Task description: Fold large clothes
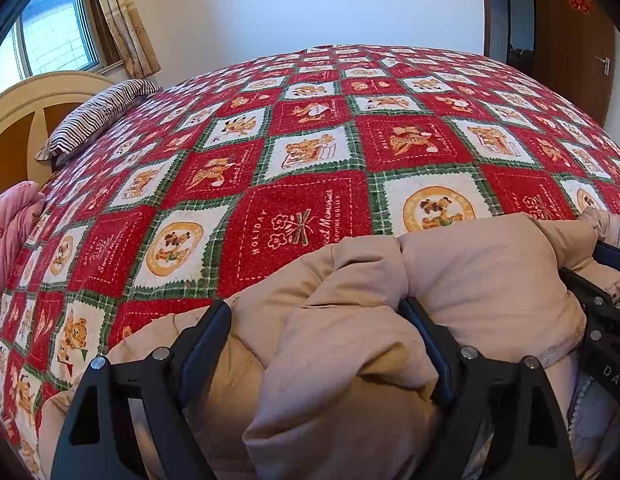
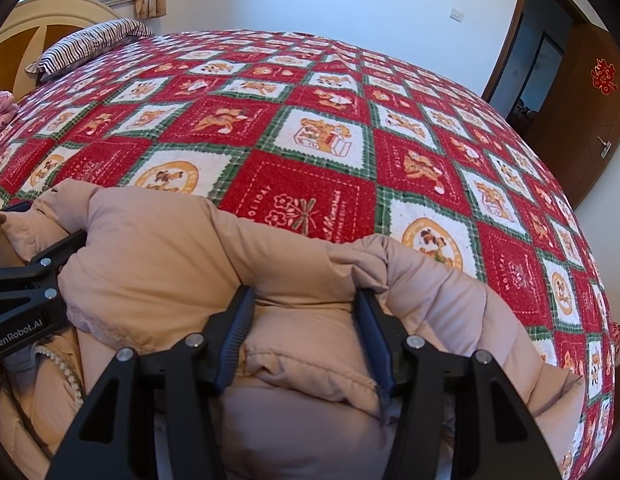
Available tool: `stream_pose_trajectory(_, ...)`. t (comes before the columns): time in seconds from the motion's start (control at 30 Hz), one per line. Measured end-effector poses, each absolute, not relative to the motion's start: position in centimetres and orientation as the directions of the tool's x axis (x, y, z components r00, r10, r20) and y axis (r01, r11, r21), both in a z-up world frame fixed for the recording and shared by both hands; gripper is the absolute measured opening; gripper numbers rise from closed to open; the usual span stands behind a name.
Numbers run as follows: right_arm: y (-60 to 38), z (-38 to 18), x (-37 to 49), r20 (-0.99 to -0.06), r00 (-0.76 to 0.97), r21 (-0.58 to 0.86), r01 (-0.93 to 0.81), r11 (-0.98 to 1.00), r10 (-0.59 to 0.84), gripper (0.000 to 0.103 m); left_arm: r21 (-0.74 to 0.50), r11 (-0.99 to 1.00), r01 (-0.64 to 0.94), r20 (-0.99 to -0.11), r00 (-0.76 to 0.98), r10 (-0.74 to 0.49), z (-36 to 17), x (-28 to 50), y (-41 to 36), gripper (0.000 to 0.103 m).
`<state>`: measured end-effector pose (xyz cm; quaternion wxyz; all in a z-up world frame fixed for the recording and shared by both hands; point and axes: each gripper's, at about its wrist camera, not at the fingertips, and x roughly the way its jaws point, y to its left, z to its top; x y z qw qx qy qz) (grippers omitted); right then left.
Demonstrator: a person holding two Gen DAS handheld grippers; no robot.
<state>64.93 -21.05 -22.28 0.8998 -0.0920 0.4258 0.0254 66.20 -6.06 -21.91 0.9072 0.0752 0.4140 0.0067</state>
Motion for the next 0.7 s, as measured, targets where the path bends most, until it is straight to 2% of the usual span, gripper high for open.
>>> stream_pose_trajectory(0.43,-21.0,-22.4,65.1,-0.773,0.633,-0.146,-0.125,0.981,-0.034,0.056,0.192,0.980,0.044,-0.741,0.662,0.115,-21.9,66.2,-6.5,0.089)
stream_pose_trajectory(0.57,-21.1,-22.0,65.4,-0.782,0.623,-0.146,-0.140,0.979,-0.027,0.058,0.228,0.972,0.061,-0.770,0.622,0.142,-20.3,67.1,-6.4,0.091)
stream_pose_trajectory(0.63,-21.5,-20.9,65.3,-0.797,0.603,-0.151,-0.177,0.973,-0.014,0.065,0.202,0.978,0.044,-0.750,0.650,0.126,-17.3,66.1,-5.6,0.091)
stream_pose_trajectory(0.67,-21.7,-20.2,64.9,-0.799,0.601,-0.151,-0.174,0.973,-0.017,0.078,0.151,0.986,0.065,-0.735,0.675,0.068,-15.4,65.0,-4.9,0.091)
stream_pose_trajectory(0.7,-22.5,-18.9,64.0,-0.784,0.620,-0.129,-0.163,0.978,0.000,0.085,0.122,0.989,0.083,-0.729,0.684,0.032,-14.2,64.0,-4.3,0.091)
